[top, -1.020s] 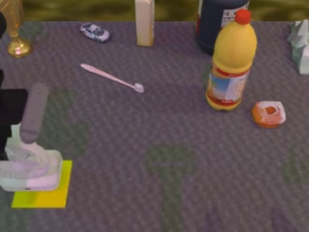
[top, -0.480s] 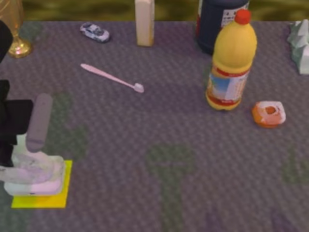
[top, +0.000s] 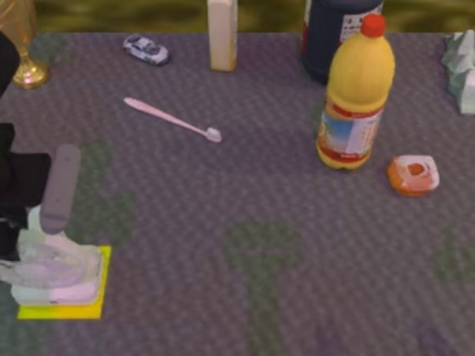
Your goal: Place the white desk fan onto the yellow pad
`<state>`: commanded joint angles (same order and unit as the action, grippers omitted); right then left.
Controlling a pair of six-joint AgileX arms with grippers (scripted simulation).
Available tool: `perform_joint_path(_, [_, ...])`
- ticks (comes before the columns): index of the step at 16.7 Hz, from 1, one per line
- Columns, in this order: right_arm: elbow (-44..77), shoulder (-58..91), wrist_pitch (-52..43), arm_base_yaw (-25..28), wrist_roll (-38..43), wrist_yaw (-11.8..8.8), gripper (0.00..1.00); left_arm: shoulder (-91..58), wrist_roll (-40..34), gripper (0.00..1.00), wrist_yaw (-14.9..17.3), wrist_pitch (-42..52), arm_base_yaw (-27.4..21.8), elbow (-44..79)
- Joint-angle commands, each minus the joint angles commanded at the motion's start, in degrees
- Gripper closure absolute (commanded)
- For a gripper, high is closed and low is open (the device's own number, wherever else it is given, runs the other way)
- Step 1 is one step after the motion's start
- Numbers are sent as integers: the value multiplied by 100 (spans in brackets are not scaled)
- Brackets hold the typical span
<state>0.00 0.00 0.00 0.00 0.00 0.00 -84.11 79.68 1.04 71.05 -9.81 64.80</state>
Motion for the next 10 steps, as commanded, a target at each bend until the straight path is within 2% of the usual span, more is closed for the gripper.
perform_joint_path(4, [0, 0, 0, 0, 0, 0, 0, 0, 0, 2, 0, 0, 0, 0])
perform_joint_path(10, [0, 0, 0, 0, 0, 0, 0, 0, 0, 0, 0, 0, 0, 0])
